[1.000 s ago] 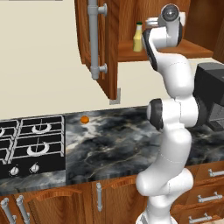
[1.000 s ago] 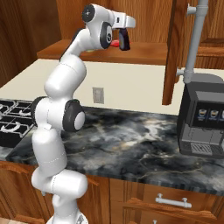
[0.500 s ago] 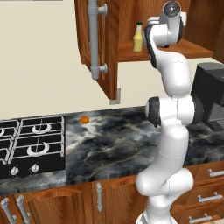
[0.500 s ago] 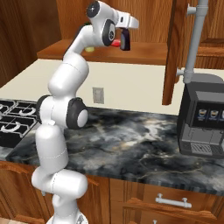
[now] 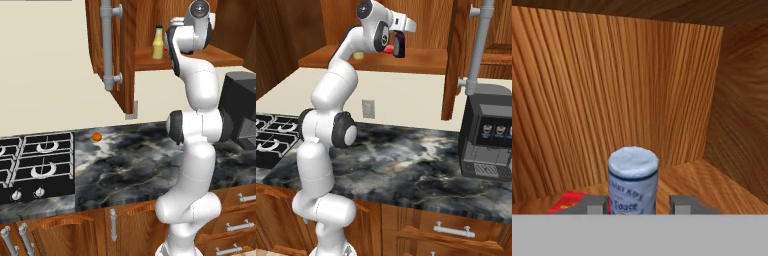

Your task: Pick the condiment bottle and mustard from the counter and place them in the cabinet.

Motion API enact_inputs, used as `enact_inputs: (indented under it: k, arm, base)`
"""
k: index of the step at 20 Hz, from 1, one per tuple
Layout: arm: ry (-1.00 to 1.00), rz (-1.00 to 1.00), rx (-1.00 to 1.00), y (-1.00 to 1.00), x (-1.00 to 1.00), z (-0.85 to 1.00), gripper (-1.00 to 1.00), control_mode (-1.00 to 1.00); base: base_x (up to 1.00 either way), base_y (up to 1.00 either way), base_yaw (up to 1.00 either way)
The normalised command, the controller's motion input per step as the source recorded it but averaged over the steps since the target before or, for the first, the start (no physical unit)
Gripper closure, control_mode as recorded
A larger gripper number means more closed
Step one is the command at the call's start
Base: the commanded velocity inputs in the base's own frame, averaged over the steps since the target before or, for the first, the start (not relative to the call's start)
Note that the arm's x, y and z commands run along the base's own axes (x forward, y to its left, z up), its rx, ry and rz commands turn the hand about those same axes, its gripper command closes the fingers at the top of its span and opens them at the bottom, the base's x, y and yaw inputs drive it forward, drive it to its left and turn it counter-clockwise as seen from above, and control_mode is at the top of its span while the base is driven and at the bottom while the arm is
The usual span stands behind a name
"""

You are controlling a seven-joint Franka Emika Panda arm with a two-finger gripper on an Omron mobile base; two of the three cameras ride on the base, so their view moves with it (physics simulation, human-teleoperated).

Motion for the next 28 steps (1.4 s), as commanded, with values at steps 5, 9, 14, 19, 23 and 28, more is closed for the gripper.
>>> enact_inputs:
  k: [5,9,14,19,23,28]
  arm:
    - [0.0,-0.03,0.0,0.01,0.02,0.0,-1.0,-1.0]
    - [0.0,-0.01,0.02,0.02,-0.07,0.07,-1.0,-1.0]
    - [-0.04,0.0,0.01,0.0,-0.6,0.1,-1.0,-1.0]
    - [-0.15,0.08,0.0,-0.08,-0.98,-0.4,-1.0,-1.0]
    - [-0.14,0.1,-0.01,-0.14,-0.97,-0.76,-1.0,-1.0]
    - [-0.07,0.11,-0.05,-0.08,-0.97,-0.99,-1.0,-1.0]
  base:
    - [0.0,0.0,0.0]
    - [0.0,0.0,0.0]
    - [0.0,0.0,0.0]
    - [0.0,0.0,0.0]
    - [0.0,0.0,0.0]
    - [0.0,0.0,0.0]
